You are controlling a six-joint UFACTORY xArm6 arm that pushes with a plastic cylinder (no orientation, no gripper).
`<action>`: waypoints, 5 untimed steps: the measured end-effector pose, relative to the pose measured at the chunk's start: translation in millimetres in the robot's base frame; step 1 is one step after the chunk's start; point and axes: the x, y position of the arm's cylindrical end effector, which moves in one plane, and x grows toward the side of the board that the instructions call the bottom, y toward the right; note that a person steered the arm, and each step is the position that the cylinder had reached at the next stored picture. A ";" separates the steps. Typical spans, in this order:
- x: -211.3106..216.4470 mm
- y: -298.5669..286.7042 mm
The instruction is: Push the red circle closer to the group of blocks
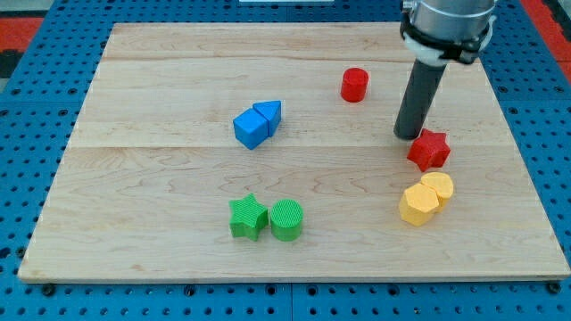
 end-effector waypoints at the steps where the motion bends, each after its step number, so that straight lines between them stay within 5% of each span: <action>1: -9.8 11.4; 2: 38.7 10.3; 3: 9.3 14.2; 4: -101.5 46.7; 5: -146.9 -14.0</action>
